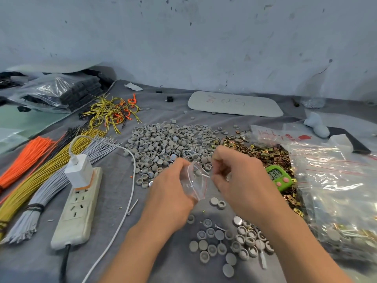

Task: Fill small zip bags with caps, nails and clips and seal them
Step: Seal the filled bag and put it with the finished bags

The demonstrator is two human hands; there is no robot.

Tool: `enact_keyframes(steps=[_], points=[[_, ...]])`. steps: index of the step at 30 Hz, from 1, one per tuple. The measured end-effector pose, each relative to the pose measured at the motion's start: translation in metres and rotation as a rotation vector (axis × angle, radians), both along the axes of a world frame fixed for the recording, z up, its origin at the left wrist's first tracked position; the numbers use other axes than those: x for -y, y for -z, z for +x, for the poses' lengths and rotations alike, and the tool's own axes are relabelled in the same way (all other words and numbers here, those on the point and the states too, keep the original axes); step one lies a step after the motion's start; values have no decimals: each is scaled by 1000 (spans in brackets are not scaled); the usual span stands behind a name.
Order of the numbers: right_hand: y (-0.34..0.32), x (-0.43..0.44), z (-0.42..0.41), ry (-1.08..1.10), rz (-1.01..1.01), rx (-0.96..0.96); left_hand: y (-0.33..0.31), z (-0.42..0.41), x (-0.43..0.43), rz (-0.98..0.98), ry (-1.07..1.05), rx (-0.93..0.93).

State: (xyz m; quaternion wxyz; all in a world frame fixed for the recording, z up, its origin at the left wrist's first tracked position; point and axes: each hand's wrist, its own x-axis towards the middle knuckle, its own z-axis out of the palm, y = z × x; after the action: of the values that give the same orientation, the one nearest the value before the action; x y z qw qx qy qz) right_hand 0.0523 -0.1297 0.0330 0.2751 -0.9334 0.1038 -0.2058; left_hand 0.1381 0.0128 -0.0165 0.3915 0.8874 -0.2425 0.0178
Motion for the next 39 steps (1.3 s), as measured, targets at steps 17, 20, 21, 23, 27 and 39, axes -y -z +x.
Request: enact_keyframes(steps=[17,20,21,23,27,39], points=[[44,38,40,254,43,-176,-3,10,-2,-233,-134,-111],[55,34,55,178,-154,-433,-2,14,-5,-237,-159,-101],[57,33,58,170,-186,-442,-2,15,-5,-232,-162,-99],[57,33,61,193,-207,-420,-2,15,-6,-208,-167,-97],[51,29,62,231,-162,-448,-2,15,-11,-179,-165,-97],[36,23,50,241,-364,-547,-7,8,-7,-158,-120,-65]])
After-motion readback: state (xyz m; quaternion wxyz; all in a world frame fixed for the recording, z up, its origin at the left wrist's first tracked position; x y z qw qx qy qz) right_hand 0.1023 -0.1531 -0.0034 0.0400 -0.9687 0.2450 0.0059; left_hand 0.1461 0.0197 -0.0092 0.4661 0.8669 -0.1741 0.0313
